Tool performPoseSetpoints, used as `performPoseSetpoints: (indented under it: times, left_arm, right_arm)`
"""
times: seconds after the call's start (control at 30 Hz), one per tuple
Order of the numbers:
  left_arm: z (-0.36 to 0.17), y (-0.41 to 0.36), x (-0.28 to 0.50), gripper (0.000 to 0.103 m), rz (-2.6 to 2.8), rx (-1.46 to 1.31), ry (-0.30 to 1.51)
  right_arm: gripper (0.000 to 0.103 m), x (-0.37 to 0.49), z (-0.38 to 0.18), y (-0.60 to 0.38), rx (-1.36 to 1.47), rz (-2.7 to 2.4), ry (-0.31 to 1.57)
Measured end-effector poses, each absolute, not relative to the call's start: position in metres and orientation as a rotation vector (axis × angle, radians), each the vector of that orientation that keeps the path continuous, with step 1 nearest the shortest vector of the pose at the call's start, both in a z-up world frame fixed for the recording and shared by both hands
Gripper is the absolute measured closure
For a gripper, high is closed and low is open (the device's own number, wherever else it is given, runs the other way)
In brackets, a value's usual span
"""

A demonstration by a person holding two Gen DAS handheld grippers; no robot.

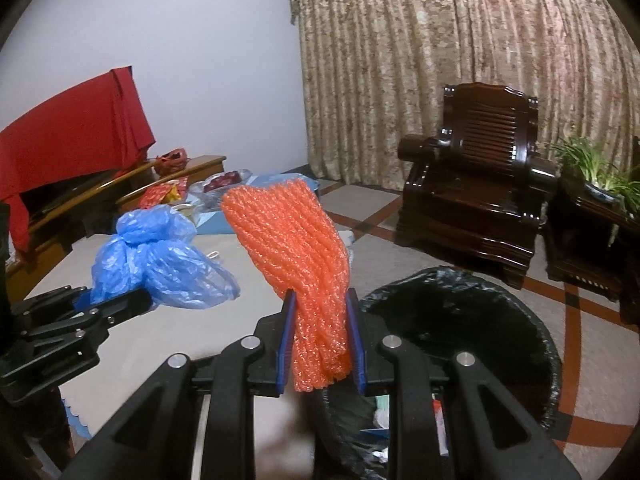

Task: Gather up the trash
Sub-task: 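Open both grippers over the bin to drop the bag and mesh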

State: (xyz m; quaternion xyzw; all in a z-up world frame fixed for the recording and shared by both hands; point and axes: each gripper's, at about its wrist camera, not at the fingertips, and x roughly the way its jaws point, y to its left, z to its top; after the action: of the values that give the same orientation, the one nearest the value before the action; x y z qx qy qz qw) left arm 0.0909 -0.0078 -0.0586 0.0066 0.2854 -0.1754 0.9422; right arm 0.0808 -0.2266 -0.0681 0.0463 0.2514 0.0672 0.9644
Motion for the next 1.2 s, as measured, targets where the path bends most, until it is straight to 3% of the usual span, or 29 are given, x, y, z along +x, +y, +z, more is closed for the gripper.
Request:
performPoseSetpoints:
  times: [1.2]
  left_arm:
    - [-0.134, -0.177, 0.156, 0.068, -0.628, 0.141, 0.710]
  right_arm:
    - [0.079, 0.085, -0.129, -0.355, 0.130, -0.146, 0.656]
